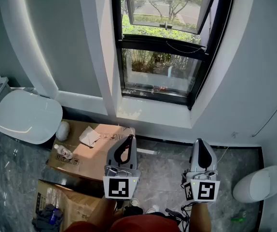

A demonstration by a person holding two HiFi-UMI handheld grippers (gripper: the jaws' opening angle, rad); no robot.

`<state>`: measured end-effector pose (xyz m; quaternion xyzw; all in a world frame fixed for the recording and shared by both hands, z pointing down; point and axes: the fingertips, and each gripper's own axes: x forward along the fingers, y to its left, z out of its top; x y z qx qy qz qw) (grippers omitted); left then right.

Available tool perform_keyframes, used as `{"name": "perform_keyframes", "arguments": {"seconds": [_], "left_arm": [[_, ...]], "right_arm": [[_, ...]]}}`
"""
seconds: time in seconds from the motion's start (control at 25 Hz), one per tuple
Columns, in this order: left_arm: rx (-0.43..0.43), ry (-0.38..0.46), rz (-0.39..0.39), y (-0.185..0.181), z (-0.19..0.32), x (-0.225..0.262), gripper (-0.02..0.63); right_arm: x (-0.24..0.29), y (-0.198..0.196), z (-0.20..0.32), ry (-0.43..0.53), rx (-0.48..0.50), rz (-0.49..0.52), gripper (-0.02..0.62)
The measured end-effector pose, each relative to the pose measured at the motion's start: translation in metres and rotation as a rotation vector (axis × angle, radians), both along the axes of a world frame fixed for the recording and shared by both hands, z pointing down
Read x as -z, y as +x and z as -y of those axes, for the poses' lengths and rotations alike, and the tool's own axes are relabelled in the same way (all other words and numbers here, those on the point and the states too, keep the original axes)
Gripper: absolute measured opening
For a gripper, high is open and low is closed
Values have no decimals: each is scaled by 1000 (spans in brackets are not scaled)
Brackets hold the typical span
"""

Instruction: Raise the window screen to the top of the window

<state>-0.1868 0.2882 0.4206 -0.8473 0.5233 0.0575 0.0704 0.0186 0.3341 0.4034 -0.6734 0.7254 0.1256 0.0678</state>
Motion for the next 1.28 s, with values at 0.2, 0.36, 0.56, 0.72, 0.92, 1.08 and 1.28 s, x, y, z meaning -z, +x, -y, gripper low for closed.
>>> {"name": "perform_keyframes", "arguments": {"seconds": [0.2,0.36,0.56,0.72,0.92,1.08,1.28], "left_arm": [[-4,5,2,10,-46,6,6],[6,32,3,20,-78,15,6],[14,48,-6,32,-116,21,6],[21,74,4,42,-140,24,6],[26,48,32,50,-162,18,6],[28,59,34,55,-173,20,6],[36,68,26,56,-175,23,6]], "right_arm": [[8,8,-50,17,-8,-12,9],[12,19,-86,34,-10,-10,9],[12,30,-122,17,9,-20,11],[8,40,-144,12,21,-5,9],[0,47,-163,12,21,24,9],[4,50,-170,35,20,25,9],[8,50,-171,52,25,15,11]]}}
